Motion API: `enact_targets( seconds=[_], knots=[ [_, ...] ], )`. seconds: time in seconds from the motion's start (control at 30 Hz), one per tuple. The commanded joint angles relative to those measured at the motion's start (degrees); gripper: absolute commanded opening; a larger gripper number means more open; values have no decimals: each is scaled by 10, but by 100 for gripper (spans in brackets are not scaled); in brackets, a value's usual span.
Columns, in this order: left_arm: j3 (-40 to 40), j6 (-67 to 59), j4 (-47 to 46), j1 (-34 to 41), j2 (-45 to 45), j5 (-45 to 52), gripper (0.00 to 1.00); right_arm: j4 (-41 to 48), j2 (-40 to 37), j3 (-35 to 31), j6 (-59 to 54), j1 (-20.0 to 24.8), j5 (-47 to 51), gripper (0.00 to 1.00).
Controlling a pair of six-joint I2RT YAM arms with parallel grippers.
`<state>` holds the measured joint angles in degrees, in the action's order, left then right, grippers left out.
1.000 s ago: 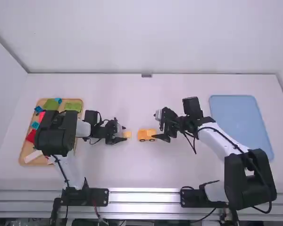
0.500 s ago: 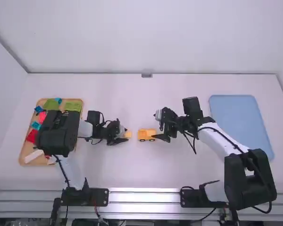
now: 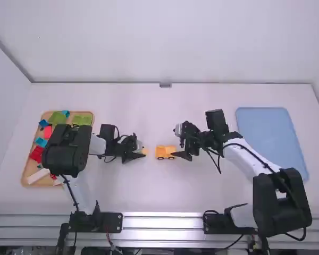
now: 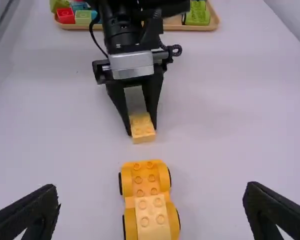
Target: Assemble lego blocks to make yellow taxi
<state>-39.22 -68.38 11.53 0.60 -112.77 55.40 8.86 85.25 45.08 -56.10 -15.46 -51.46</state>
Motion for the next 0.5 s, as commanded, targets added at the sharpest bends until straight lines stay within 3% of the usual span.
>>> enact_targets(
  seconds=[0.0, 0.33, 0.47],
  knots=[
    [-7, 31, -8, -2, 0, -19, 22, -10, -13, -2, -3, -1, 29, 98],
    [-13, 78, -38, 25, 104, -5, 17, 11, -8, -3, -3, -9, 103, 98],
    [-13, 64, -52, 42, 126, 20, 16, -32, 26, -24, -3, -7, 81, 98]
  ],
)
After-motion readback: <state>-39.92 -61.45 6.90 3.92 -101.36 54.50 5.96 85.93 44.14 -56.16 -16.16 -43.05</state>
